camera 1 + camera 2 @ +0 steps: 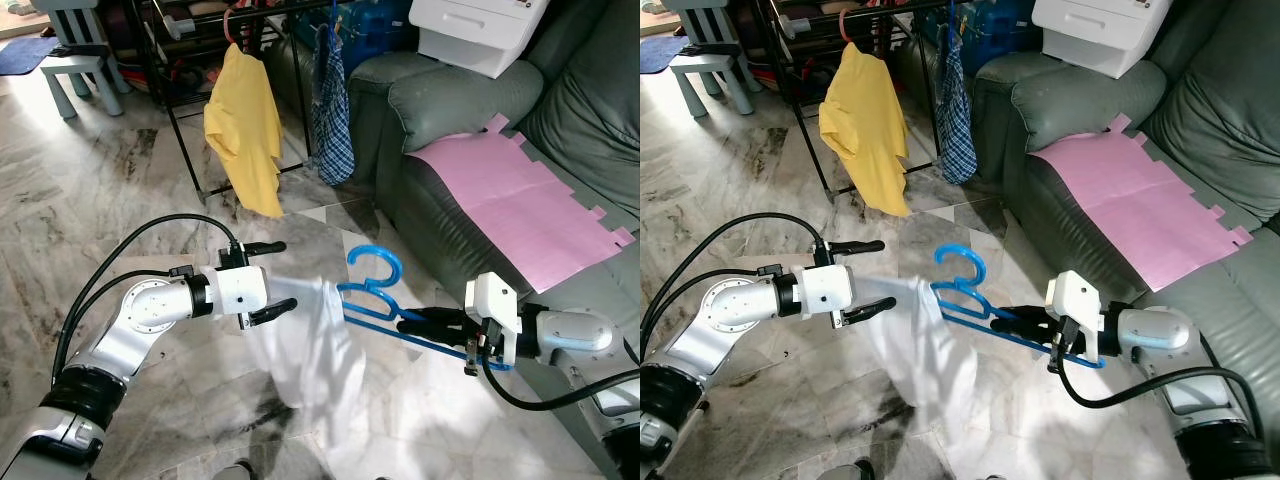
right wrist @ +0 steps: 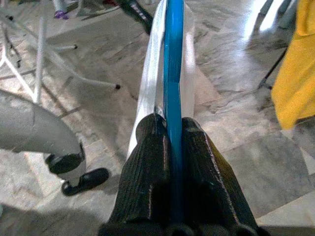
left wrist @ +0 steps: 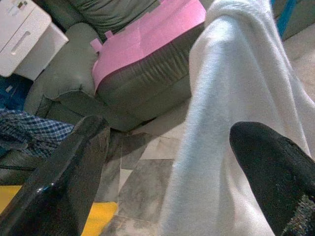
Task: Hang hanger
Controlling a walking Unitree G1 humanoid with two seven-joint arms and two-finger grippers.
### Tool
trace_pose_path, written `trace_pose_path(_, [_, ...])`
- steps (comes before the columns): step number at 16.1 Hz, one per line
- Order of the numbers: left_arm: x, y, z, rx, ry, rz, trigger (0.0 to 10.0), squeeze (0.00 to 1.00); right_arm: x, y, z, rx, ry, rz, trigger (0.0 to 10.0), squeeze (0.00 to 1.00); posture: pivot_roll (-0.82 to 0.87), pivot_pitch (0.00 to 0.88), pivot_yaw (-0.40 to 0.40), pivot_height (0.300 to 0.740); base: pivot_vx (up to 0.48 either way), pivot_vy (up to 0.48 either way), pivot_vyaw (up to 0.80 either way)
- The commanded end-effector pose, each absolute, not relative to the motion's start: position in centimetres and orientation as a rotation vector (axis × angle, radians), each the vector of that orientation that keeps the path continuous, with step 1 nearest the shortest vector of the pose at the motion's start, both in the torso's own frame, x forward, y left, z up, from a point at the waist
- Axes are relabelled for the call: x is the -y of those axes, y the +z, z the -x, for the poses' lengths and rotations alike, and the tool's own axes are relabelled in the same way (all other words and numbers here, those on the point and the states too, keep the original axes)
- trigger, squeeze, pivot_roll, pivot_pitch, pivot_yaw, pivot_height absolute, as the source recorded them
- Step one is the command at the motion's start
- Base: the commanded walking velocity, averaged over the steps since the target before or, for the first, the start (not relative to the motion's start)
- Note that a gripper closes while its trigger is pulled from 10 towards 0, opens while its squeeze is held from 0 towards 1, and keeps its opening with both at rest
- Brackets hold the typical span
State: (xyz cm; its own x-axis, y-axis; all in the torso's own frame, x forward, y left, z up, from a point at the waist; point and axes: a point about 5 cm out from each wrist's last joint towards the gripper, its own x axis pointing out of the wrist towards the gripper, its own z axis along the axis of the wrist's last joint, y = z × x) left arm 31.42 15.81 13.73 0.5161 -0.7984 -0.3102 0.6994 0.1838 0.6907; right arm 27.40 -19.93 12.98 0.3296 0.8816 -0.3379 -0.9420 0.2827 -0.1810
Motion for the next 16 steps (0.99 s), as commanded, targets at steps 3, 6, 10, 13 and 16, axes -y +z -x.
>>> trace_pose_path(3, [-15.6,13.9,-31.6,0.127,-1.102,-0.932,10.0,1.0,19.8,13.6,-27.2,-0.156,1.268,0.413,10.0,0.0,-0.05,0.136,-0.026,0.74,0.0,0.0,0.0])
trace_pose_path(6, [-16.9,11.7,-30.8,-0.103,-1.285,-0.909,0.0,0.0,19.8,13.4,-27.2,-0.161,1.286,0.444,10.0,0.0,-0.05,0.134,-0.028,0.74,0.0,0.0,0.0])
trace_pose_path(10, [-16.7,11.8,-31.2,-0.112,-1.291,-0.907,0.0,0.0,19.7,13.4,-27.2,-0.159,1.29,0.457,10.0,0.0,-0.05,0.134,-0.026,0.74,0.0,0.0,0.0])
trace_pose_path(13, [-16.4,12.2,-31.9,-0.116,-1.29,-0.907,1.2,0.0,19.6,13.1,-27.1,-0.166,1.3,0.469,10.0,0.0,-0.06,0.133,-0.024,0.74,0.0,0.0,0.0])
trace_pose_path(16, [-16.0,12.4,-32.2,-0.115,-1.318,-0.919,0.0,0.0,19.6,12.9,-27.0,-0.172,1.307,0.48,10.0,0.0,-0.06,0.134,-0.024,0.74,0.0,0.0,0.0])
